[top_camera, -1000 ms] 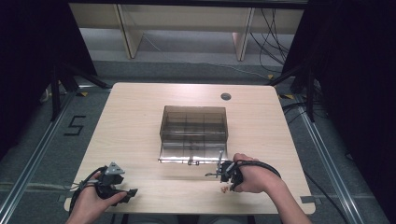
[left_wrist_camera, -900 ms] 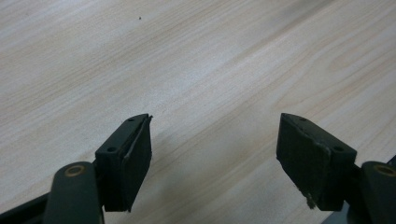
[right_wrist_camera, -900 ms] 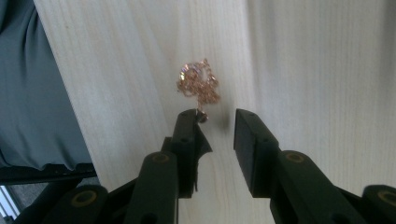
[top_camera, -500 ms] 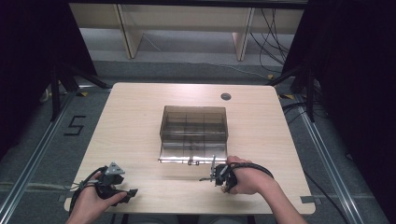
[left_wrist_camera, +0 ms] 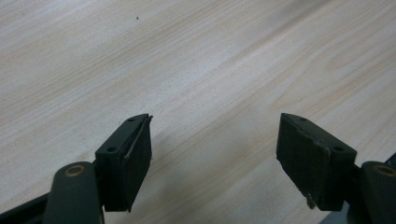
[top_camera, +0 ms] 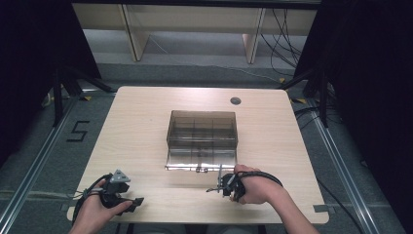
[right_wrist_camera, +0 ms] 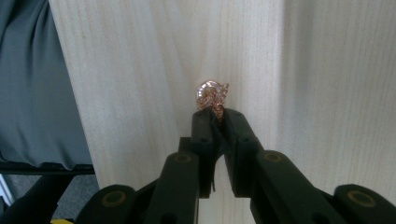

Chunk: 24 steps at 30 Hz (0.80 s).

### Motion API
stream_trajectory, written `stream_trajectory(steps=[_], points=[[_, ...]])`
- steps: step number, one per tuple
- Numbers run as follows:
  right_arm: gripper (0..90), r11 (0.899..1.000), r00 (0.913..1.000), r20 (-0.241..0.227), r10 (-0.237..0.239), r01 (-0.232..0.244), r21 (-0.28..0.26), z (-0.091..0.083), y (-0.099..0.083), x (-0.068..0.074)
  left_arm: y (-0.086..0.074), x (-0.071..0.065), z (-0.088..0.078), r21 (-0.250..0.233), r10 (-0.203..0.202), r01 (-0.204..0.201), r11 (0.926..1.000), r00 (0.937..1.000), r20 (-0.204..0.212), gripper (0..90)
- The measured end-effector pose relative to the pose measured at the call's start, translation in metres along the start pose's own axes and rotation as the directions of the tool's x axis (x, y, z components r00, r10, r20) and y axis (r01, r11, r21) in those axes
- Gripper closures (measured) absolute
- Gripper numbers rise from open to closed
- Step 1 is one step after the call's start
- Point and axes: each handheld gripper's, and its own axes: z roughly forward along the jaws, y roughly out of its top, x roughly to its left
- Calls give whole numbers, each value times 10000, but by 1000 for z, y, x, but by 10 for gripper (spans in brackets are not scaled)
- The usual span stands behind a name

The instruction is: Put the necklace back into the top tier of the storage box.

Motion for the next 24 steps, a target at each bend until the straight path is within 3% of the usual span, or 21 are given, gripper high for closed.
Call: stream_trajectory(steps=[2, 9, 10, 16, 19, 21, 22, 24], points=[[841, 9999, 10000, 67, 23, -24, 102, -1, 1, -1, 0, 0, 0, 30, 78, -79, 10000, 10000, 25, 264], [866, 9990, 9981, -429, 444, -440, 114, 0, 3, -5, 0, 0, 0, -40, 23, -23, 10000, 10000, 68, 264], [867, 9984, 9966, -612, 543, -550, -89, 1, 2, -5, 0, 1, -1, 12, 77, -77, 10000, 10000, 62, 264], [868, 9978, 9953, -734, 636, -646, -116, 1, 3, -5, 0, 0, 0, -43, 32, -31, 10000, 10000, 63, 264], [869, 9955, 9922, -816, 946, -952, -26, -6, 2, -4, 0, 0, 0, -41, 32, -32, 10000, 10000, 62, 264], [869, 9951, 9919, -814, 978, -989, -93, -8, 2, -4, 0, 0, 0, -50, 16, -16, 10000, 10000, 62, 264], [869, 9976, 9955, -677, 668, -680, -154, -11, 2, -6, 0, 0, 0, -45, 19, -19, 10000, 10000, 64, 265], [869, 9955, 9926, -811, 900, -920, -220, -14, 0, -5, 0, 0, 0, -50, 26, -25, 10000, 10000, 74, 264]])
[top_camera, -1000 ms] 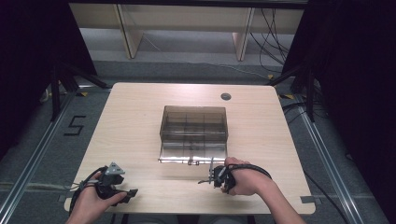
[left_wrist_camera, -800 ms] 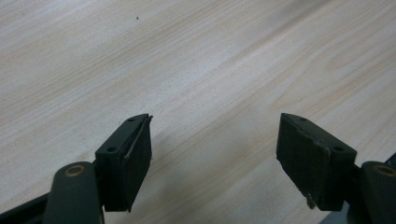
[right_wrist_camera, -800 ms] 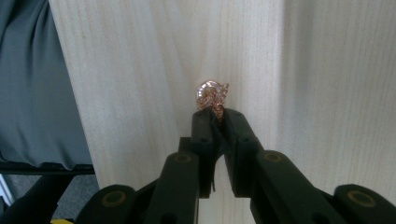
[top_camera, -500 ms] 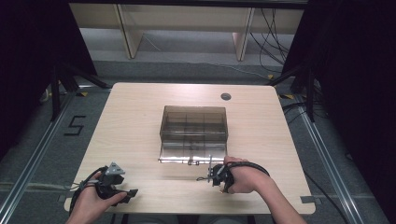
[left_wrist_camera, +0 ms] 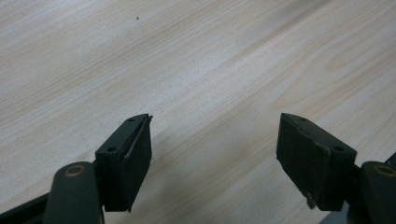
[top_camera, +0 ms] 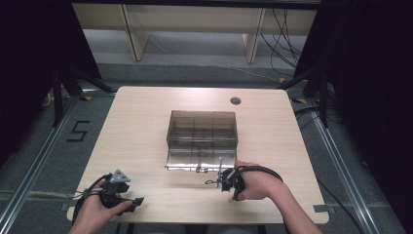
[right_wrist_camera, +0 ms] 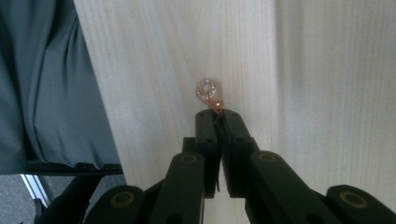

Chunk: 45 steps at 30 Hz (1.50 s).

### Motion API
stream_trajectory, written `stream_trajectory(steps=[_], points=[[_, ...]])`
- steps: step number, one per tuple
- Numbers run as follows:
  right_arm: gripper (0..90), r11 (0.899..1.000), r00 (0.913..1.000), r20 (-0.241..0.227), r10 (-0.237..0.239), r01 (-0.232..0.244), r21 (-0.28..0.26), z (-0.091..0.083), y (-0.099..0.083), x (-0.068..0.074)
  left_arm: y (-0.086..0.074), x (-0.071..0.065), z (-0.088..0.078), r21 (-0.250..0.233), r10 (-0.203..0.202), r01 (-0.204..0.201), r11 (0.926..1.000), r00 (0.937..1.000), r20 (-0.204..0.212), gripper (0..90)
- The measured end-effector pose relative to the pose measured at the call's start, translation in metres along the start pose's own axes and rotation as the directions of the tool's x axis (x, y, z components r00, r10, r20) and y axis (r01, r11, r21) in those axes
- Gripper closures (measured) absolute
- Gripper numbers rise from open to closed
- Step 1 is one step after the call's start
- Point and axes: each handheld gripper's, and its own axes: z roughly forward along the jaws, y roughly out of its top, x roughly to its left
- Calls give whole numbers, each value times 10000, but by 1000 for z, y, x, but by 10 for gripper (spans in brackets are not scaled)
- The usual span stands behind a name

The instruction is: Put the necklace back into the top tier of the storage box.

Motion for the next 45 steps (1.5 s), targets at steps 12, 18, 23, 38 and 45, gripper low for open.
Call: stream_trajectory(steps=[12, 18, 23, 38, 45], points=[[869, 9999, 9993, 360, 112, -110, -49, -34, -2, 2, 0, 0, 0, -2, -9, 9, 10000, 10000, 10, 265], [869, 9998, 9990, 443, 77, -67, -208, -48, -3, 0, 0, 0, 0, 1, -6, 6, 10000, 10000, 14, 265], [869, 9995, 9988, 495, -49, 65, -322, -55, -3, -2, 0, 0, 0, 16, -6, 6, 10000, 10000, 10, 265], [869, 9993, 9988, 473, 114, -97, -354, -64, -2, -5, 0, 1, 0, 103, 71, -71, 9999, 10000, -70, 265], [869, 9995, 9985, 532, 148, -133, -284, -67, 0, -7, 0, 1, -1, 104, 90, -90, 9999, 10000, 4, 264]])
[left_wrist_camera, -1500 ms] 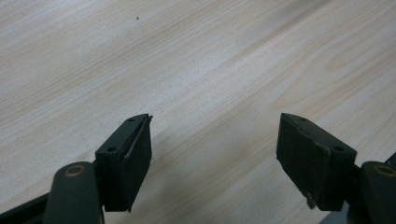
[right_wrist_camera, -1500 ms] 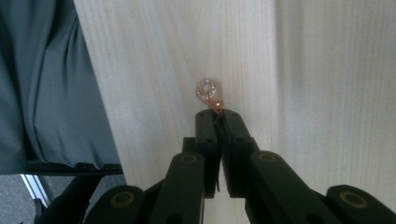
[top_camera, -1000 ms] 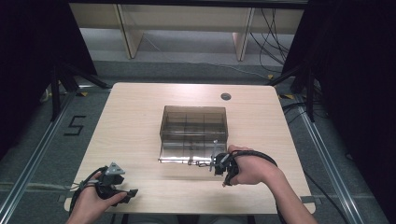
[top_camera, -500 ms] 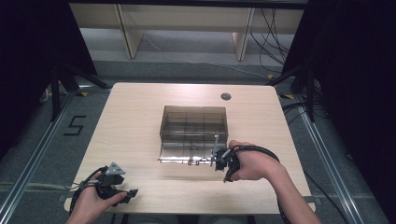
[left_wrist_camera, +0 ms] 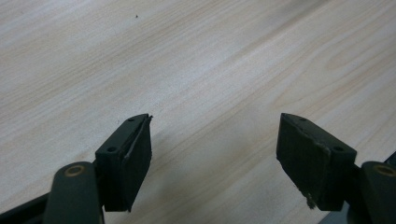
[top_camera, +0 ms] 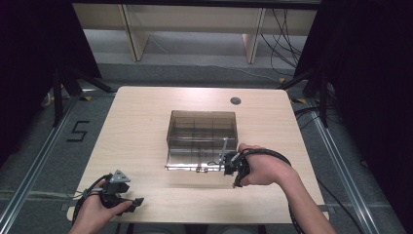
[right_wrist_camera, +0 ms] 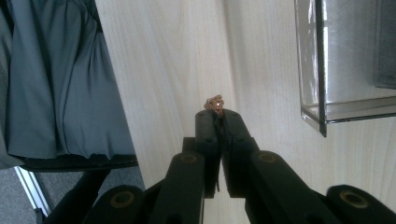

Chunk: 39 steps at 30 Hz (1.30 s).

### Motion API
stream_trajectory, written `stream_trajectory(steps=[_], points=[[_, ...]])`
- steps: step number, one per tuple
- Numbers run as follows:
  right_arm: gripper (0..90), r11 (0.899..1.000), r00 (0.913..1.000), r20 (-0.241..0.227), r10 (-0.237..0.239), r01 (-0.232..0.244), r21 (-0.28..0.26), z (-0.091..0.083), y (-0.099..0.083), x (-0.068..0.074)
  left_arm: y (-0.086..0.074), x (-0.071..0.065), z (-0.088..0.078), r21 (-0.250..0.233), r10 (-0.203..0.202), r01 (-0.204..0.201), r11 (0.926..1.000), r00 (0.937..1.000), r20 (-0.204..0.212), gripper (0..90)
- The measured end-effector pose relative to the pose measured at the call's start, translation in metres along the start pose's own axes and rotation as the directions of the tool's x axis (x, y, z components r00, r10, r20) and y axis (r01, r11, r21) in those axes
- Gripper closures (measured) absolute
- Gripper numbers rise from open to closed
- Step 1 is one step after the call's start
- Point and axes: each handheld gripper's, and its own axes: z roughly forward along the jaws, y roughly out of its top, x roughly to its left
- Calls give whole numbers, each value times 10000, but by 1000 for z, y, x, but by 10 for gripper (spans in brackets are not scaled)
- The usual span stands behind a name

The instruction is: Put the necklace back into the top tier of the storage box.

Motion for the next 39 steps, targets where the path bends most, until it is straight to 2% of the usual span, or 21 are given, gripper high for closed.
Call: stream_trajectory(steps=[7, 8, 10, 12, 16, 17, 18, 19, 21, 22, 23, 24, 27, 28, 30, 31, 34, 35, 36, 38, 39], points=[[869, 10000, 10000, -39, -15, 15, -20, -2, 1, -2, 0, 0, 0, -51, -25, 24, 10000, 10000, -39, 264], [869, 9994, 9995, 28, -326, 327, -99, -3, 1, -4, 0, 0, 0, -66, -28, 28, 10000, 10000, -33, 264], [869, 9991, 9994, -25, -345, 344, -250, -3, 2, -4, 0, 0, 0, -55, -18, 18, 10000, 10000, -34, 264], [868, 10000, 10000, -17, -40, 40, -24, -6, 2, -3, 0, 0, 0, -79, -38, 38, 10000, 10000, -48, 264], [869, 9994, 9995, 5, -322, 322, -102, -7, 3, -5, -1, 0, 0, -145, -79, 78, 9999, 9999, -68, 264], [869, 9996, 9997, -13, -260, 260, -109, -7, 3, -5, -1, 0, 0, -147, -53, 52, 9999, 10000, -55, 264], [868, 10000, 10000, -44, 17, -16, 85, -9, 4, -4, -1, 0, 0, -149, -59, 58, 9999, 10000, -58, 264], [869, 10000, 10000, 12, 65, -65, 0, -9, 3, -4, -1, 0, 0, -153, -64, 63, 9999, 10000, -60, 264], [869, 10000, 10000, -4, 88, -88, -13, -10, 3, -4, -1, 0, 0, -105, -70, 70, 9999, 10000, -49, 264], [868, 9998, 9998, 58, -197, 197, -31, -11, 4, -6, -1, 0, 0, -154, -71, 70, 9999, 10000, -64, 265], [869, 9998, 9999, 22, -167, 167, -85, -11, 4, -6, -1, 0, 0, -142, -69, 68, 9999, 10000, -64, 265], [868, 9998, 9998, -6, 186, -186, 38, -12, 4, -4, -1, 0, 0, -147, -75, 74, 9999, 10000, -64, 264], [869, 9997, 9997, 29, -226, 226, -72, -13, 5, -7, -2, 0, 0, -161, -101, 100, 9998, 9999, -68, 264], [868, 9999, 9999, 10, 158, -158, 25, -15, 5, -5, -2, 0, 0, -163, -101, 100, 9998, 9999, -64, 264], [869, 9996, 9997, 57, -226, 226, -141, -14, 6, -8, -2, 0, -1, -77, -85, 84, 9999, 10000, -16, 264], [869, 10000, 10000, 58, -81, 81, -25, -15, 6, -7, -1, 0, -2, -30, -82, 82, 10000, 10000, 6, 265], [868, 9999, 9998, 93, -153, 153, -43, -17, 6, -9, -2, 0, -1, -110, -148, 147, 9998, 9999, -49, 264], [868, 10000, 9999, 104, 81, -80, -33, -18, 6, -8, -2, 0, -1, -113, -148, 147, 9998, 9999, -42, 264], [868, 9997, 9997, 195, -172, 175, -160, -18, 6, -9, -2, 0, -1, -107, -138, 138, 9998, 9999, -49, 265], [869, 10000, 9999, 116, 60, -59, -75, -19, 7, -9, -2, 0, -2, -25, -50, 50, 10000, 10000, -51, 265], [868, 9999, 9999, 149, -11, 12, -106, -20, 7, -9, -2, 0, -2, -64, -93, 92, 9999, 9999, -64, 265]])
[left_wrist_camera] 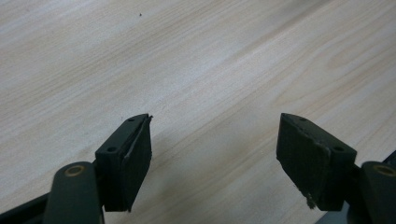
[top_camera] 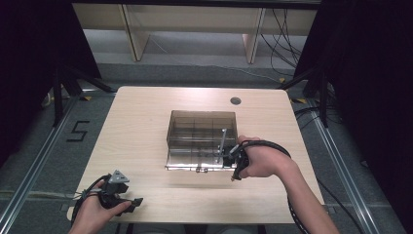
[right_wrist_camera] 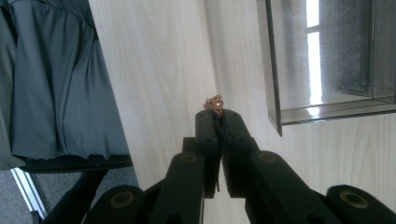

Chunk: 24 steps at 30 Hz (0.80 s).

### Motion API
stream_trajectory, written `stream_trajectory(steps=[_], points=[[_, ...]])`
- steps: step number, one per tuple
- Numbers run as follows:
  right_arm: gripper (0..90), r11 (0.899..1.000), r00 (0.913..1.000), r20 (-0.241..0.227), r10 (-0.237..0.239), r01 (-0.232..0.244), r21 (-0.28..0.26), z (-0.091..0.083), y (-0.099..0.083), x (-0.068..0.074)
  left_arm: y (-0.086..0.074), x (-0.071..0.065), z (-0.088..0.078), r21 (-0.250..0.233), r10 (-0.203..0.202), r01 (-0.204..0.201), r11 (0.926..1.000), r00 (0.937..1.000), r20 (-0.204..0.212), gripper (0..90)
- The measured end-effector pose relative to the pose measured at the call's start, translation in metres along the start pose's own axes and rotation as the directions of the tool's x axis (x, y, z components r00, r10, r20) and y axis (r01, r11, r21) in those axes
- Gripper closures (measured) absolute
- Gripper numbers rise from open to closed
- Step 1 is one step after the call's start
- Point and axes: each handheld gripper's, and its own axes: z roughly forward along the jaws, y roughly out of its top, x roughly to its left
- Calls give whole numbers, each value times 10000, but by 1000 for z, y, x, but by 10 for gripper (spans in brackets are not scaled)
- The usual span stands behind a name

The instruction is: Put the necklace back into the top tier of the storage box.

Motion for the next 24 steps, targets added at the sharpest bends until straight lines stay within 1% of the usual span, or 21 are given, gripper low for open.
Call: stream_trajectory(steps=[2, 3, 4, 5, 7, 8, 9, 10, 11, 12, 14, 15, 16, 17, 18, 19, 20, 21, 22, 23, 24], points=[[869, 10000, 10000, -33, -38, 38, -57, -1, 1, -1, 0, 0, 0, -45, -49, 49, 10000, 10000, 10, 265], [868, 9995, 9996, -19, -286, 286, -138, 0, 1, -2, 0, 0, 0, 37, 38, -38, 10000, 10000, 2, 265], [868, 10000, 10000, -41, 72, -72, -17, -2, 1, -1, 0, 0, 0, 25, 20, -20, 10000, 10000, -4, 265], [868, 10000, 10000, -61, 27, -27, -47, -2, 1, -1, 0, 0, -1, 41, 19, -19, 10000, 10000, 4, 264], [869, 9999, 9999, -64, 114, -114, 5, -3, 1, -1, -1, 0, 0, -18, -1, 1, 10000, 10000, -38, 264], [868, 9999, 9999, -30, -137, 137, -34, -3, 2, -3, -1, -1, 0, -107, -85, 84, 9999, 10000, -35, 265], [869, 9999, 9999, -22, -120, 120, -66, -3, 2, -3, -1, 0, 0, -28, -10, 10, 10000, 10000, -37, 264], [868, 9993, 9995, 0, -318, 318, -203, -3, 2, -5, -1, 0, 0, -91, -28, 28, 10000, 10000, -31, 265], [869, 9999, 9999, -46, -134, 134, -36, -5, 2, -4, -1, 0, 0, -86, -29, 29, 10000, 10000, -35, 264], [869, 9999, 9999, -46, -134, 134, -36, -5, 2, -4, -1, 0, 0, -94, -48, 47, 9999, 10000, -42, 264], [869, 10000, 10000, 5, 88, -88, -31, -6, 2, -3, -1, 0, 0, -99, -46, 45, 9999, 10000, -42, 264], [868, 10000, 10000, 40, -3, 4, -67, -6, 3, -4, -1, 0, -1, -42, -43, 43, 10000, 10000, -56, 265], [868, 9995, 9997, 80, -249, 251, -204, -6, 3, -6, -2, 0, -1, -61, -49, 48, 10000, 10000, -50, 265], [868, 10000, 10000, -35, 0, -1, -68, -8, 3, -5, -2, 0, -1, -60, -49, 48, 10000, 10000, -55, 264], [868, 10000, 10000, 14, 39, -39, -73, -8, 3, -5, -2, 0, -1, -62, -47, 47, 10000, 10000, -58, 264], [868, 9999, 10000, 18, 60, -60, -106, -9, 3, -5, -2, 0, -1, -60, -42, 42, 10000, 10000, -61, 264], [869, 9999, 10000, -25, -20, 20, -111, -9, 4, -6, -2, 0, 0, -98, -180, 180, 9998, 9998, 5, 264], [868, 9997, 9999, -1, -161, 161, -163, -10, 4, -8, -2, 0, -1, 25, -143, 143, 9999, 9999, 10, 264], [868, 9998, 9999, 64, -151, 152, -103, -11, 4, -8, -2, 0, 0, -14, -164, 164, 9999, 9998, -85, 265], [868, 9999, 10000, 66, 38, -37, -121, -12, 4, -7, -2, 0, 0, -4, -148, 148, 9999, 9999, -72, 265], [869, 9999, 10000, 65, -11, 12, -142, -13, 4, -8, -2, 0, 0, 1, -149, 149, 9999, 9999, -73, 264]])
